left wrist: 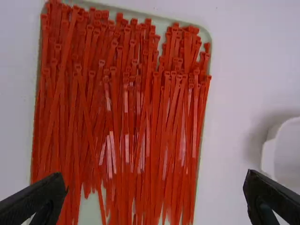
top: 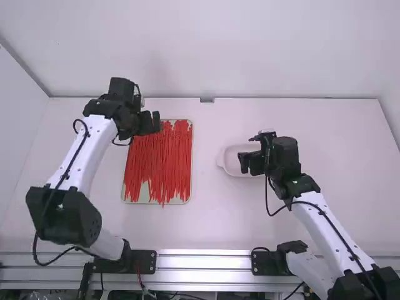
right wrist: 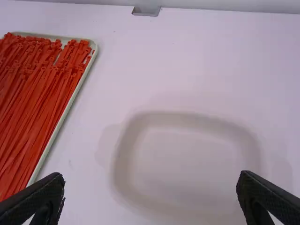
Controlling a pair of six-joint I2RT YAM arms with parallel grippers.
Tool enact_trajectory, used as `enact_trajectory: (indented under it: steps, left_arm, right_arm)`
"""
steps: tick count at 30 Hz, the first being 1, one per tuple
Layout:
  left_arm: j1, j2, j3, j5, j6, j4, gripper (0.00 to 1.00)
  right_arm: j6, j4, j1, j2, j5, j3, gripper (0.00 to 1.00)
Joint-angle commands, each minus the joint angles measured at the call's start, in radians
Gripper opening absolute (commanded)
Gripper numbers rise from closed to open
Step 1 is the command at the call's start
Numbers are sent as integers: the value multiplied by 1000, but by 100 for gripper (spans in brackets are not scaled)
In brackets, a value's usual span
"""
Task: Fasten the cable tie
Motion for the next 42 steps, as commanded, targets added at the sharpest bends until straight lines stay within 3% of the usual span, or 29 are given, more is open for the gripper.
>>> enact_trajectory:
  steps: [1,11,21,42]
  left_arm:
    - [-9,73,58,-13,11,-16,100]
    - [-10,260,183,16,13,26,98]
    - [-56,309,184,147,9,190,96]
    - [-146,518,184,99,-83,386,84]
  right_arm:
    - [2,-4,2,6,-2,40,98]
    - [2,-3,4,6,-2,40,98]
    - [2,-17,2,6,-2,40,98]
    - [2,-26,2,6,-2,40,98]
